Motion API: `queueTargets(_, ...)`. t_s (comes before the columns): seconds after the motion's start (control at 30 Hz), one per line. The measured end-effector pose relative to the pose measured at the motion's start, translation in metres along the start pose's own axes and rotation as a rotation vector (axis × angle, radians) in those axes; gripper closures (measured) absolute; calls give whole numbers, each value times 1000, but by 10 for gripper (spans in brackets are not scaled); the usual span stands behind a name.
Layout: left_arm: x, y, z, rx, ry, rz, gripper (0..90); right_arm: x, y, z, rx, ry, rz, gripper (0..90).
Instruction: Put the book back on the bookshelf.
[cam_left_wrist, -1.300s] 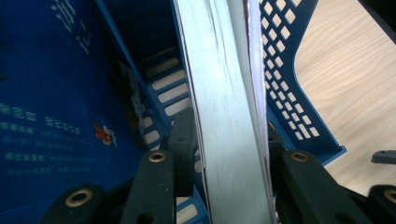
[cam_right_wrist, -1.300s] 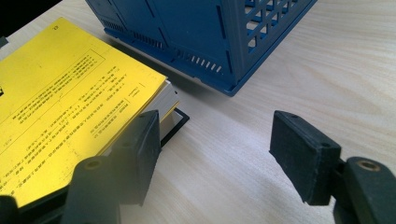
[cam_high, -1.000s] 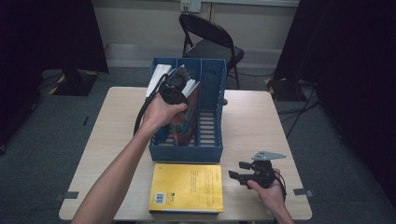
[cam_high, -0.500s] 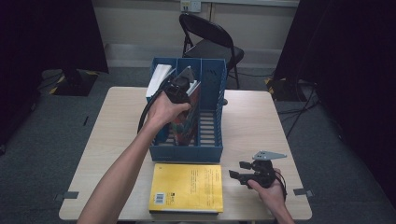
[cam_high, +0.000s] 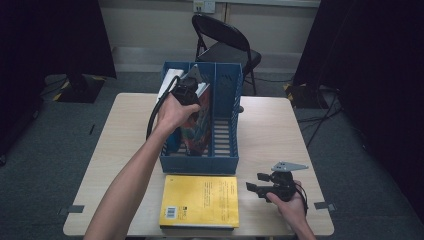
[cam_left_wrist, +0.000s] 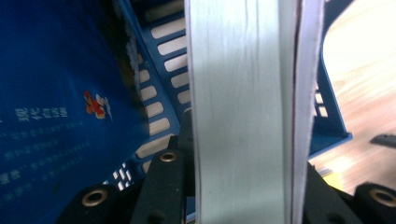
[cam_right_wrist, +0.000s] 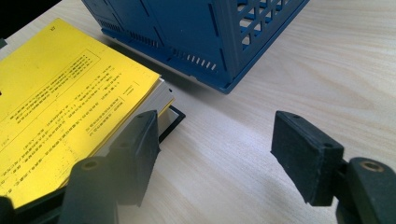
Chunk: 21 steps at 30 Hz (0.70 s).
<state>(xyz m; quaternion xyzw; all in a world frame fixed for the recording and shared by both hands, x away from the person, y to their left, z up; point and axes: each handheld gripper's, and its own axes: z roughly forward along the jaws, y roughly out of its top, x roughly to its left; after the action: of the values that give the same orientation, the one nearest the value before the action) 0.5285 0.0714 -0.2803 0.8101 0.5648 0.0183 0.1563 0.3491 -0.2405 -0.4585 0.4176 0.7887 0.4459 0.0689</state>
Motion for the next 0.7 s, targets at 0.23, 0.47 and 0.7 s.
queueTargets(0.23, 2, 8, 1, -73, 51, -48, 741, 0, -1, 1, 8, 3, -3, 316)
queueTargets(0.47, 11, 22, 10, -101, 73, -145, 741, 0, -1, 1, 6, 9, -3, 316)
queueTargets(0.7, 6, 28, 12, -126, 84, -152, 740, 0, -2, 3, 19, 12, -7, 316)
